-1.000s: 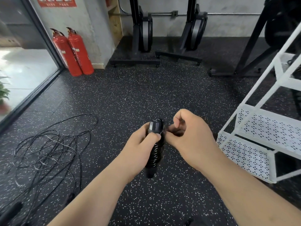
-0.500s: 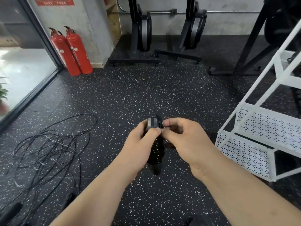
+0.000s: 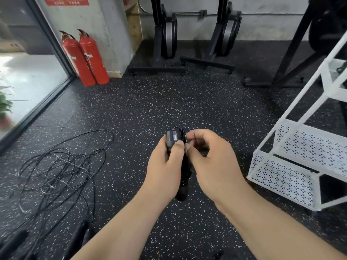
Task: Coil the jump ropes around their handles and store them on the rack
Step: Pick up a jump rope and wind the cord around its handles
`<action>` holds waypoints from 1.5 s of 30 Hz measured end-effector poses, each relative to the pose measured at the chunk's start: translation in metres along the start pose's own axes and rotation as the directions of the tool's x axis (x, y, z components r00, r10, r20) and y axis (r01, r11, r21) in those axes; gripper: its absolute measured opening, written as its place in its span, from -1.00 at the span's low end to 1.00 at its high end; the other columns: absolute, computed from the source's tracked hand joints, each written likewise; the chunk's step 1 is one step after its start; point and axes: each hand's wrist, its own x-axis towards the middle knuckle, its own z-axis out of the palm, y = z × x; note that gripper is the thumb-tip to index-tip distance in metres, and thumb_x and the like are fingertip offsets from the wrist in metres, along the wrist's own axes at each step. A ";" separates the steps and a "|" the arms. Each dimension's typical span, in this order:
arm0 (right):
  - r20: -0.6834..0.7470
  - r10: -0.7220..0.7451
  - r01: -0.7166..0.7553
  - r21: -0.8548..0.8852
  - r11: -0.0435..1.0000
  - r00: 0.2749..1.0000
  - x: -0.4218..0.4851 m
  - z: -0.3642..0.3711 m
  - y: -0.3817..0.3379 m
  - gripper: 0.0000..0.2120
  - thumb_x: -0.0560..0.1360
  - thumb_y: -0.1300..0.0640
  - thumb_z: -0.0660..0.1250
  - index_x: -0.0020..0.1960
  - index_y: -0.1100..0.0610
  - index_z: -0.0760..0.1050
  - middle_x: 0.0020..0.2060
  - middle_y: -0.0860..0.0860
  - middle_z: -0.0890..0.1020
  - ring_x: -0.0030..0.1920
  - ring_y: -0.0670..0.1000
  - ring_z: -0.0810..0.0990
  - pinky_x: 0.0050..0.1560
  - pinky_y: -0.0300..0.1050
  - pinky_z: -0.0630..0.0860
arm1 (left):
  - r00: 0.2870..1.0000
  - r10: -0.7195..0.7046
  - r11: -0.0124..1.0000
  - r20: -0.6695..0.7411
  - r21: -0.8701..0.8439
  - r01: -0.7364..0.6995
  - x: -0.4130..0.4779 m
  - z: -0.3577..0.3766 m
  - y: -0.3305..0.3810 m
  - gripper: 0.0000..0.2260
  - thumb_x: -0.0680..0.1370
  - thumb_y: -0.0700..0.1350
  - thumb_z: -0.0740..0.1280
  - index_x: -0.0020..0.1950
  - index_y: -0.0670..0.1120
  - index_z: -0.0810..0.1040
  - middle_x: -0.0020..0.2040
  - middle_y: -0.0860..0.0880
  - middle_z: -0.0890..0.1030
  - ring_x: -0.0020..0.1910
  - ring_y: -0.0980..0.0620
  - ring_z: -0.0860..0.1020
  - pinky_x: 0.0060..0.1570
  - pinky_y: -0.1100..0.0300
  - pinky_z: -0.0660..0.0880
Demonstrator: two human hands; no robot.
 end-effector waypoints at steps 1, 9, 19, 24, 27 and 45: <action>0.000 -0.002 0.002 0.011 1.000 1.000 0.001 0.000 0.000 -0.84 0.64 0.13 0.43 0.09 -0.14 0.63 -0.07 -0.21 0.68 -0.01 -0.20 0.64 0.02 -0.27 0.56 | 1.000 -0.015 1.000 0.007 -0.024 0.016 0.000 0.000 0.001 -0.81 0.73 -0.05 0.22 0.04 -0.01 0.61 -0.17 0.00 0.65 -0.23 0.16 0.54 -0.19 0.24 0.49; 0.060 -0.073 0.073 0.017 0.997 0.996 0.000 -0.001 -0.001 -0.81 0.64 0.17 0.42 0.11 -0.14 0.62 -0.06 -0.15 0.67 -0.03 -0.14 0.62 -0.01 -0.29 0.55 | 0.991 -0.113 0.969 0.075 -0.213 0.126 0.002 -0.003 0.012 -0.83 0.55 -0.02 0.30 0.04 -0.02 0.65 -0.01 -0.20 0.69 -0.08 0.02 0.59 -0.02 0.03 0.57; 0.200 -0.082 0.126 -0.219 0.967 0.976 0.013 -0.017 -0.003 -0.71 0.60 0.28 0.43 0.05 -0.14 0.66 -0.07 -0.20 0.73 -0.04 -0.17 0.70 0.05 -0.17 0.63 | 0.994 -0.068 0.996 0.089 -0.058 0.073 0.006 -0.013 0.006 -0.91 0.65 -0.19 0.26 0.03 -0.11 0.56 -0.22 0.06 0.57 -0.24 0.11 0.51 -0.18 0.15 0.54; 0.170 -0.160 0.217 -0.406 0.888 0.972 0.008 -0.019 -0.007 -0.82 0.52 0.02 0.56 0.05 -0.17 0.61 -0.02 -0.24 0.62 -0.01 -0.25 0.61 -0.02 -0.51 0.40 | 0.992 -0.059 0.998 0.113 -0.018 0.061 0.008 -0.015 0.007 -0.90 0.64 -0.25 0.24 -0.02 -0.12 0.53 -0.24 0.04 0.53 -0.29 0.13 0.46 -0.32 0.31 0.48; 0.215 -0.086 0.170 -0.414 0.894 0.973 0.009 -0.019 -0.005 -0.86 0.59 0.07 0.46 0.07 -0.16 0.58 -0.02 -0.23 0.64 -0.06 -0.25 0.58 -0.10 -0.49 0.39 | 0.988 -0.070 0.997 0.139 -0.020 0.073 0.008 -0.014 0.004 -0.91 0.62 -0.15 0.27 0.03 -0.11 0.55 -0.24 0.05 0.54 -0.25 0.08 0.49 -0.23 0.15 0.54; 0.151 -0.202 0.251 -0.488 0.836 0.968 0.011 -0.018 0.012 -0.90 0.58 0.07 0.50 0.00 -0.09 0.60 -0.12 -0.20 0.64 -0.12 -0.18 0.61 -0.03 -0.09 0.59 | 0.955 -0.189 0.978 0.226 -0.048 0.205 0.010 -0.012 0.001 -0.89 0.67 -0.15 0.24 0.07 -0.09 0.56 -0.21 -0.03 0.66 -0.25 0.01 0.62 -0.14 -0.05 0.64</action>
